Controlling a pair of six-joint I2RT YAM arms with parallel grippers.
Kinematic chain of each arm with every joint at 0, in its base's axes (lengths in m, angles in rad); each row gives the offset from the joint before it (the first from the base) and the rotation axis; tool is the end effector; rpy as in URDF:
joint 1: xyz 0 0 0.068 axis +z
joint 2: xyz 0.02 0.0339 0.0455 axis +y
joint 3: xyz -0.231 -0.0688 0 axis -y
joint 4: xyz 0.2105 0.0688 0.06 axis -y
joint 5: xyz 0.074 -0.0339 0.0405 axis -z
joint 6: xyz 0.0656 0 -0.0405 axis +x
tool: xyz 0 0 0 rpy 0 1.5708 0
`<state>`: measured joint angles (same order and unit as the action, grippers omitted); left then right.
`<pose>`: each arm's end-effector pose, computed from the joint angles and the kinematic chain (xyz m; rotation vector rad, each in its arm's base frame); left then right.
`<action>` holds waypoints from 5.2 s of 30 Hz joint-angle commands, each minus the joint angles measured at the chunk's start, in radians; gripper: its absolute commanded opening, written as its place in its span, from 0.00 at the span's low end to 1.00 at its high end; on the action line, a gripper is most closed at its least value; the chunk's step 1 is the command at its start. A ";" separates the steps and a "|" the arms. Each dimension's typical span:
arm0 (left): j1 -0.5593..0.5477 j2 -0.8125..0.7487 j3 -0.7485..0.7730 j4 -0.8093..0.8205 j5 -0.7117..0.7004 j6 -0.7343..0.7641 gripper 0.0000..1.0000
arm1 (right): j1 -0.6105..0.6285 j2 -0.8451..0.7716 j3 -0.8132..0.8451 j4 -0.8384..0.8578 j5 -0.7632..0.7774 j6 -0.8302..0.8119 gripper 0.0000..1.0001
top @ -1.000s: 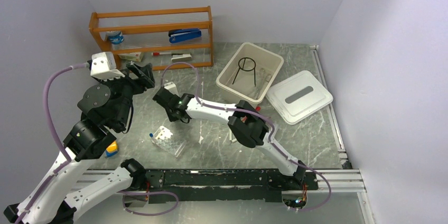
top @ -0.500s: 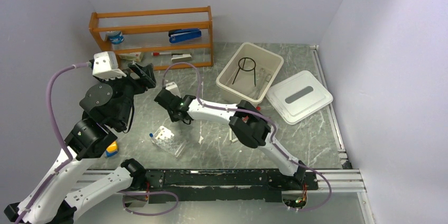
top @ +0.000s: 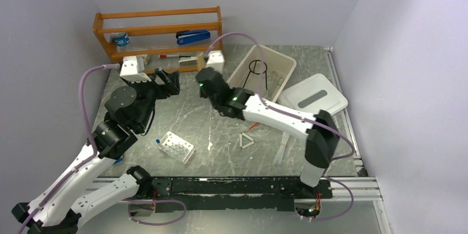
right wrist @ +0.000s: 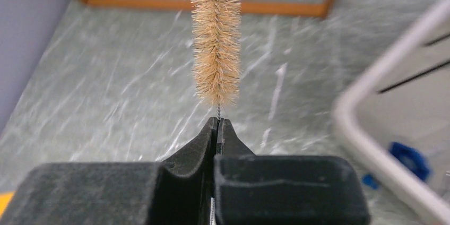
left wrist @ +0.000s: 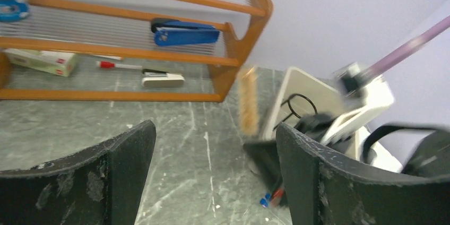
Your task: Organize the chemistry lab equipment
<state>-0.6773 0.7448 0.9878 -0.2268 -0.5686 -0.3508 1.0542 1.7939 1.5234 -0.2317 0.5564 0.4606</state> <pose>0.1541 -0.0786 0.3811 -0.1963 1.5566 -0.3689 0.2295 0.3339 0.2779 -0.2598 1.9969 0.3951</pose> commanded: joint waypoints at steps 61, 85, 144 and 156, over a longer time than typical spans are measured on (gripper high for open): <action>0.004 0.330 -0.100 0.201 0.497 -0.007 0.87 | -0.666 -0.252 -0.175 -0.327 -0.124 0.140 0.51; -0.106 0.724 -0.074 0.251 0.839 -0.005 0.62 | -0.667 -0.829 -0.880 -0.226 -0.374 0.539 0.50; -0.231 0.822 -0.069 0.380 0.778 -0.034 0.51 | -0.675 -0.710 -0.989 -0.035 -0.372 0.657 0.00; -0.232 0.809 -0.077 0.467 0.918 -0.140 0.66 | -0.675 -0.893 -0.982 0.052 -0.549 0.490 0.00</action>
<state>-0.9051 1.5505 0.9249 0.1638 0.2710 -0.4408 0.3851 0.9657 0.5423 -0.2665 0.0883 1.0351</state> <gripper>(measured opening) 0.652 0.008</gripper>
